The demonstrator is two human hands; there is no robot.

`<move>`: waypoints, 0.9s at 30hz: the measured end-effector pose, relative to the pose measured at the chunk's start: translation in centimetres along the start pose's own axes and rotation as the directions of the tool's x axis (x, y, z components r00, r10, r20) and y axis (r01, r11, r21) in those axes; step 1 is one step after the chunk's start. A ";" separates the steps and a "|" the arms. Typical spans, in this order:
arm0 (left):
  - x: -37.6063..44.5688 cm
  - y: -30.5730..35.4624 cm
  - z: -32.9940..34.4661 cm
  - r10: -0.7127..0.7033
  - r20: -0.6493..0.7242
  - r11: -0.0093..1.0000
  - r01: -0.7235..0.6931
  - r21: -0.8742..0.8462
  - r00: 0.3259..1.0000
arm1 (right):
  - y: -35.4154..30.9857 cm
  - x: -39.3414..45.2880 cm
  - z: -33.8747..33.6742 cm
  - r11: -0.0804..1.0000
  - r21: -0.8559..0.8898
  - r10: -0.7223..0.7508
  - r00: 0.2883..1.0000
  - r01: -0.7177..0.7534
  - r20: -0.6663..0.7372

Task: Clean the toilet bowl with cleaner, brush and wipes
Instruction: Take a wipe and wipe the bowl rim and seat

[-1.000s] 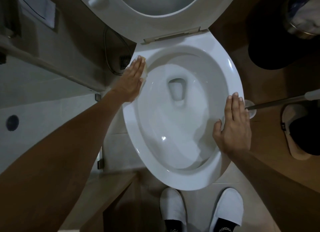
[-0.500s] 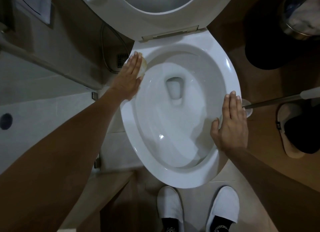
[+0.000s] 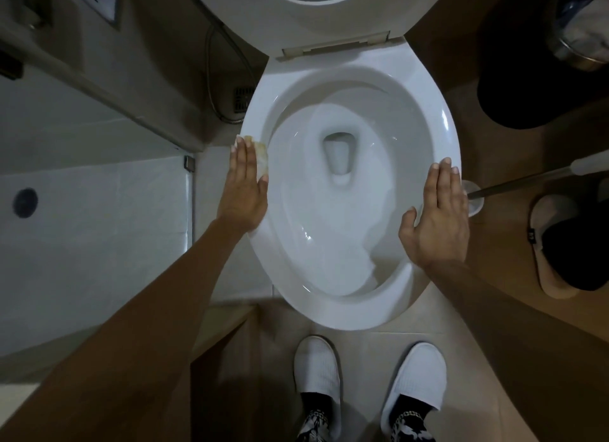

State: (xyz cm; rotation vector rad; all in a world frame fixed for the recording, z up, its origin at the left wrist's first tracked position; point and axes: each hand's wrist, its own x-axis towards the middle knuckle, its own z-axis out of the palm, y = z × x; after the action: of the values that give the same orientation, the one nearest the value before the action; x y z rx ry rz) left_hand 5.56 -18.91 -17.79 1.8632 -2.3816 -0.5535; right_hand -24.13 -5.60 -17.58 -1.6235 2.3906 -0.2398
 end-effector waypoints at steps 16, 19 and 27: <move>-16.6 8.4 4.3 -0.248 -0.021 0.959 0.242 -0.144 0.969 | 0.0 -0.1 0.0 0.999 0.031 -0.024 1.000 0.025 -0.016; -19.0 10.2 5.2 -0.252 0.002 0.960 0.251 -0.126 0.968 | 0.0 -0.1 0.1 0.999 0.031 -0.023 1.000 0.024 -0.011; -18.0 9.5 5.0 -0.242 -0.035 0.964 0.236 -0.120 0.970 | 0.1 -0.1 0.1 0.999 0.029 -0.023 1.000 0.023 -0.012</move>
State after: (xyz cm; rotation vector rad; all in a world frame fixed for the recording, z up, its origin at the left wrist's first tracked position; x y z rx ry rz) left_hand 0.19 1.34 -16.44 2.0995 -2.0602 -0.6400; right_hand -24.17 -5.47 -17.71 -1.6417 2.3672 -0.2878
